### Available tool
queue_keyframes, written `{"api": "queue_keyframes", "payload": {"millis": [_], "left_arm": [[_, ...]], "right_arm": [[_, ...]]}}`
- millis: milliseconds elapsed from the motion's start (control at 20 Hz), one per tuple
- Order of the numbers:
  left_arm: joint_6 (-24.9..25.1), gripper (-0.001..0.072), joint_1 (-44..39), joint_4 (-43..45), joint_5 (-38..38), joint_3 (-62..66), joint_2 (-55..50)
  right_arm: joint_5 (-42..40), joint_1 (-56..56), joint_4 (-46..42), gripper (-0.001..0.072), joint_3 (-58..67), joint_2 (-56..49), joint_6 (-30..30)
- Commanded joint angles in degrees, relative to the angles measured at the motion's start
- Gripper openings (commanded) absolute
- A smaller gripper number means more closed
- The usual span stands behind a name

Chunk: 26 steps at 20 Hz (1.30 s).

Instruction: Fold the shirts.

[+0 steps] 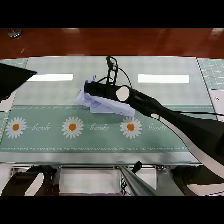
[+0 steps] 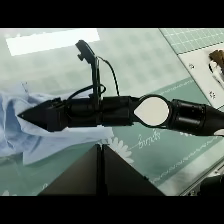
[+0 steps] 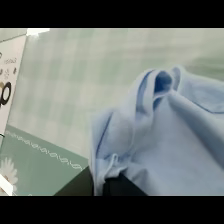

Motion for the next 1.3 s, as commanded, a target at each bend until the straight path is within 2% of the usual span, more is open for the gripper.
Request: {"api": "queue_keyframes", "payload": {"millis": [0, 150, 400, 450, 500, 550, 750, 850, 900, 1000, 1100, 1150, 1200, 1250], "left_arm": [[-0.4, 0.0024, 0.1, 0.0, -0.8, -4.1, 0.6], [-0.4, 0.0023, 0.1, 0.0, -0.8, -7.2, 0.7], [-0.4, 0.0024, 0.1, 0.0, -0.8, -7.9, 0.9], [-0.4, 0.0024, 0.1, 0.0, -0.8, -7.9, 1.1], [-0.4, 0.0024, 0.1, 0.0, -0.8, -7.9, 1.4], [-0.4, 0.0024, 0.1, 0.0, -0.8, -7.9, 1.7], [-0.2, 0.0024, 0.1, 0.6, -0.8, -7.9, 2.1], [0.2, 0.0024, 0.1, 2.4, -0.7, -7.9, 2.1], [0.2, 0.0024, 0.1, 3.9, -0.7, -7.9, 2.1], [0.2, 0.0024, 0.1, 7.5, 0.1, -7.9, 2.1], [0.2, 0.0024, 0.1, 11.1, 0.8, -7.9, 1.9], [0.1, 0.0026, 0.1, 13.0, 0.7, -7.9, 1.7], [-0.8, 0.0031, 0.1, 14.1, 0.7, -8.0, 1.4], [-2.0, 0.0074, 0.1, 14.7, 0.7, -8.1, 1.2]], "right_arm": [[-2.2, 0.3, 1.0, 0.0021, 4.4, 0.1, -3.1], [-2.8, 0.3, 1.0, 0.0021, 7.3, -0.1, -4.0], [5.8, 0.3, -1.5, 0.0022, 7.3, -3.7, -3.8], [7.0, 0.3, -1.5, 0.0079, 7.3, -4.6, -3.6], [8.3, 0.3, -1.5, 0.0360, 7.3, -5.5, -3.0], [9.6, 0.3, -1.5, 0.0544, 7.3, -5.8, -2.6], [17.1, -5.6, -3.7, 0.0549, 7.3, -1.0, -2.6], [26.9, -11.7, -11.0, 0.0549, 7.3, 4.7, -2.3], [34.4, -15.2, -17.8, 0.0549, 7.3, 7.8, -1.0], [49.9, -21.2, -37.4, 0.0548, 7.1, 12.8, 2.6], [61.5, -26.9, -56.9, 0.0478, 3.9, 15.5, 2.8], [64.2, -30.4, -60.1, 0.0473, 0.1, 16.3, 2.0], [64.6, -34.9, -56.4, 0.0481, -5.2, 17.2, 0.9], [62.9, -39.6, -46.3, 0.0555, -11.2, 17.8, -0.6]]}}
